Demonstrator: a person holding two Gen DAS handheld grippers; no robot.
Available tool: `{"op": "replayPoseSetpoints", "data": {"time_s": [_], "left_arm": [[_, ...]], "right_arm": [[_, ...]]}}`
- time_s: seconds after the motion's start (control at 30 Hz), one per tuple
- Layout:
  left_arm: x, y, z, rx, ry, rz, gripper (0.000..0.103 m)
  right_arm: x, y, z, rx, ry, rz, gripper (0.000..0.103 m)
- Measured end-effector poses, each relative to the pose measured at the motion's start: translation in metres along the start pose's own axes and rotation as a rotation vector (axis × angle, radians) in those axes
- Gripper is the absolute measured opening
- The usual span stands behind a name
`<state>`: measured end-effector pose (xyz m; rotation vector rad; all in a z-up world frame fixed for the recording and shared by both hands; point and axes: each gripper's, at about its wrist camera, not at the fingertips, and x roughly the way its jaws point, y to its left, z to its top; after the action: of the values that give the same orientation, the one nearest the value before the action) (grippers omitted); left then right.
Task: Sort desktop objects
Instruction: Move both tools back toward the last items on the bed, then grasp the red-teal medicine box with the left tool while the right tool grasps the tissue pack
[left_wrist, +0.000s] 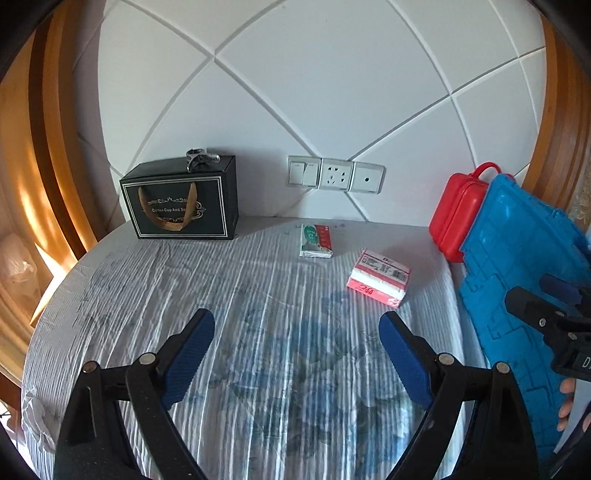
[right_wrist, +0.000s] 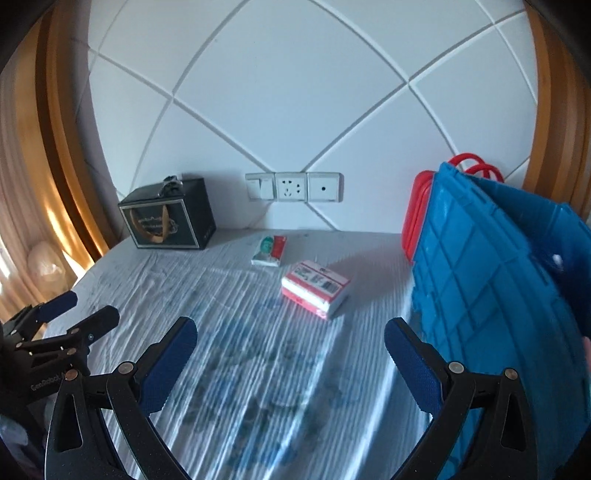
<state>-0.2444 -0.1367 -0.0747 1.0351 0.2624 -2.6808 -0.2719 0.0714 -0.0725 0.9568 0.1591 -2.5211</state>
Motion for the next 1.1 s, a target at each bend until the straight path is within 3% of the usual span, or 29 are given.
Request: {"op": "replayPoseSetpoints", "data": {"time_s": [0.33, 0.47, 0.53, 0.77, 0.9, 0.93, 1.03, 1.1], "left_arm": [[0.19, 0.01, 0.016, 0.031, 0.16, 0.055, 0.091], [0.253, 0.005, 0.028, 0.061, 0.181, 0.044, 0.091], [0.282, -0.002, 0.038, 0.068, 0.183, 0.041, 0.091], [0.365, -0.029, 0.083, 0.062, 0.183, -0.013, 0.091], [0.415, -0.053, 0.091, 0.116, 0.268, 0.003, 0.092], [0.419, -0.058, 0.092, 0.11, 0.261, -0.033, 0.092], [0.435, -0.072, 0.092, 0.147, 0.283, 0.001, 0.092], [0.444, -0.075, 0.091, 0.131, 0.288, 0.0, 0.099]], "right_arm": [[0.235, -0.043, -0.004, -0.015, 0.237, -0.064, 0.103], [0.316, -0.058, -0.013, -0.027, 0.33, -0.109, 0.103], [0.344, -0.068, -0.011, -0.007, 0.335, -0.133, 0.103], [0.39, -0.086, 0.019, 0.092, 0.27, -0.103, 0.103], [0.388, -0.096, 0.027, 0.063, 0.245, -0.085, 0.103], [0.389, -0.099, 0.028, 0.05, 0.25, -0.083, 0.103], [0.39, -0.102, 0.034, 0.0, 0.243, -0.069, 0.103], [0.393, -0.105, 0.035, -0.015, 0.243, -0.049, 0.103]]}}
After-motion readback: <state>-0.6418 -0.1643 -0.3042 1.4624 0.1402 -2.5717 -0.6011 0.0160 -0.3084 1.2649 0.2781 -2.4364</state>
